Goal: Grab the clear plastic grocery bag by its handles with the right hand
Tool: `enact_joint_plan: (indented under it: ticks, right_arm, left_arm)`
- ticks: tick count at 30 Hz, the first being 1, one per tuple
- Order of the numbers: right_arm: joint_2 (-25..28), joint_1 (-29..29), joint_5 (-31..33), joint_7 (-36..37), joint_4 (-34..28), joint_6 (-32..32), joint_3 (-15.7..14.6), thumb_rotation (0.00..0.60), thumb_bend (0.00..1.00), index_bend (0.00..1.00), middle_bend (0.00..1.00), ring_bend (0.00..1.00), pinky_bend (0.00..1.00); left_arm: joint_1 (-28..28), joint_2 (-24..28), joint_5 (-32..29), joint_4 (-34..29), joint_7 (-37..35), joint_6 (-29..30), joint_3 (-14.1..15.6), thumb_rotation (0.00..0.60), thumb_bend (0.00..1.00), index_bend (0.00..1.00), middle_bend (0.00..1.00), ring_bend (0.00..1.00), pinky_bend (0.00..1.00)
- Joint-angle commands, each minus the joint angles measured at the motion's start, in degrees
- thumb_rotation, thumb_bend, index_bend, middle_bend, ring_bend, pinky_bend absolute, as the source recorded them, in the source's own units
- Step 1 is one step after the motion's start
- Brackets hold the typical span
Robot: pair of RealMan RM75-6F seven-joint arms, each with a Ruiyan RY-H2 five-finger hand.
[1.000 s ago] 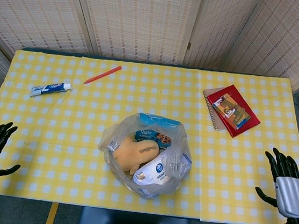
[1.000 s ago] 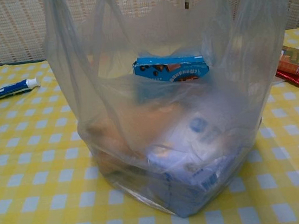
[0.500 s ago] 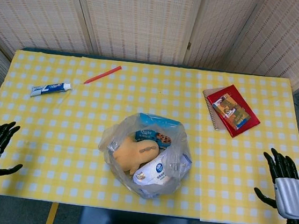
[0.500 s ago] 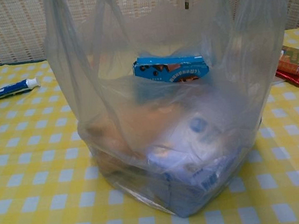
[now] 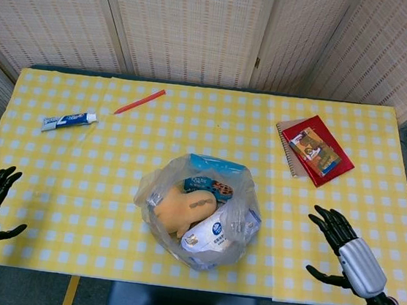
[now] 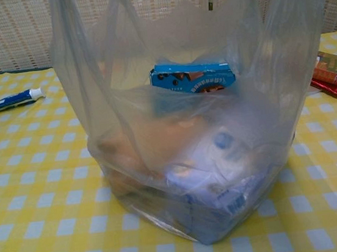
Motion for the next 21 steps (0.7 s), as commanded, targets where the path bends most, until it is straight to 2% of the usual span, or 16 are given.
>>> enact_joint_plan:
  ticks: [1, 4, 12, 21]
  right_arm:
    - [1.3, 3.8, -5.0, 7.0, 0.2, 0.8, -2.2, 0.600, 0.22, 0.00, 0.00, 0.00, 0.00]
    - [2.0, 5.8, -6.9, 10.4, -0.4, 0.6, -3.1, 0.600, 0.22, 0.00, 0.00, 0.00, 0.00]
    - [0.4, 9.8, -9.2, 12.7, -0.5, -0.1, -3.2, 0.600, 0.22, 0.00, 0.00, 0.00, 0.00]
    - [-1.2, 14.8, -8.2, 19.6, -0.8, -2.2, -3.2, 0.600, 0.22, 0.00, 0.00, 0.00, 0.00]
  left_arm:
    - [-0.1, 0.0, -0.1, 0.1, -0.1, -0.1, -0.1, 0.600, 0.10, 0.06, 0.07, 0.03, 0.00]
    - [-0.1, 0.0, -0.2, 0.2, -0.4, -0.1, -0.1, 0.600, 0.10, 0.06, 0.07, 0.03, 0.00]
    - [-0.1, 0.2, 0.0, 0.3, -1.1, 0.0, -0.1, 0.600, 0.10, 0.06, 0.07, 0.03, 0.00]
    - [0.4, 0.7, 0.3, 0.3, -2.1, 1.0, -0.1, 0.600, 0.10, 0.06, 0.07, 0.03, 0.00]
